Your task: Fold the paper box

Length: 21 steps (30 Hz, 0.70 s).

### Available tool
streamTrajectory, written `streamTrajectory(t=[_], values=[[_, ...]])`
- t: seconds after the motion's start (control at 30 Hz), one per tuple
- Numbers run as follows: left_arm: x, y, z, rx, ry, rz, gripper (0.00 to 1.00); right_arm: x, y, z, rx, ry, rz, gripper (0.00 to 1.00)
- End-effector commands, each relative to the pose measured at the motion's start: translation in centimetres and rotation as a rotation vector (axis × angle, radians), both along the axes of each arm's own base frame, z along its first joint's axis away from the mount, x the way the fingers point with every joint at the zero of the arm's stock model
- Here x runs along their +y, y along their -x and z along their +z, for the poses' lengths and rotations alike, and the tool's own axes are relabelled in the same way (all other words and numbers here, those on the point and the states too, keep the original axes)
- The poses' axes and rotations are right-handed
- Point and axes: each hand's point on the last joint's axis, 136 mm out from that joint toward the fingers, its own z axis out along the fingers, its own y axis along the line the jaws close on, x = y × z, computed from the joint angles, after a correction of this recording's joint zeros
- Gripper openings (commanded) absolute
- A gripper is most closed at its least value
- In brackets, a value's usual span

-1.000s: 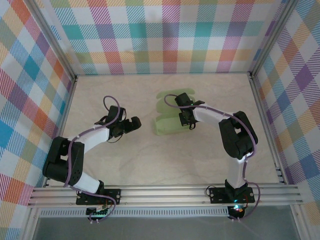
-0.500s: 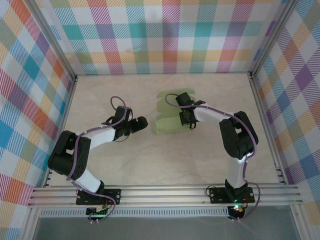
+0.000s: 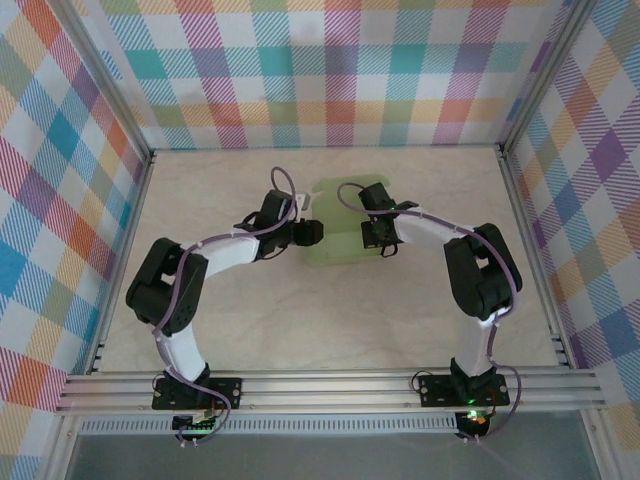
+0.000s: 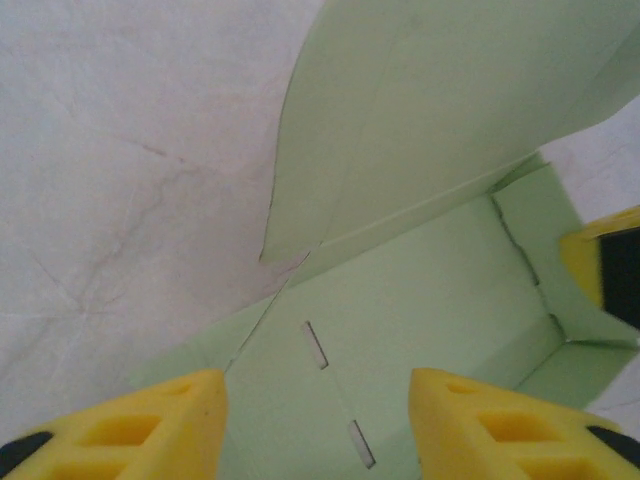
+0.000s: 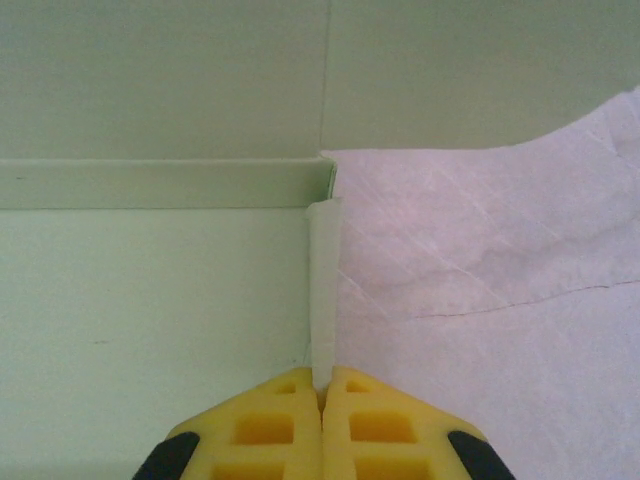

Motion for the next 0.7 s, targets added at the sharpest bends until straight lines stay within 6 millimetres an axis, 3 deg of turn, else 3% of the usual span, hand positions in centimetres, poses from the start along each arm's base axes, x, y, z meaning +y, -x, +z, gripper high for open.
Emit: streamTrajectory(t=[0.0,0.2,0.43,0.5,0.57,0.67], values=[[-0.8,-1.3,0.0,0.004,0.083,0.011,0.49,0.7,1.4,-0.9,0.061,-0.07,0.003,0.0],[0.2,-2.5,-2.1,0.058,0.144,0.093,0.49,0.4,1.5,-0.6,0.058,-0.076,-0.005,0.0],[-0.3,-3.3,-1.5,0.054,0.231,0.071,0.51,0.8,1.6,-0.8,0.069,-0.096,-0.002,0.0],[-0.7,-3.3,-1.0,0.045,0.254,0.05,0.47,0.9,1.5,-0.8,0.069,-0.1,-0.003,0.0],[-1.0,-3.1,-0.9,0.054,0.269,0.037,0.36,0.9,1.5,-0.8,0.075,-0.098,-0.002,0.0],[-1.3,-2.7,-1.0,0.074,0.283,0.025,0.27,0.9,1.5,-0.9,0.083,-0.092,-0.004,0.0]])
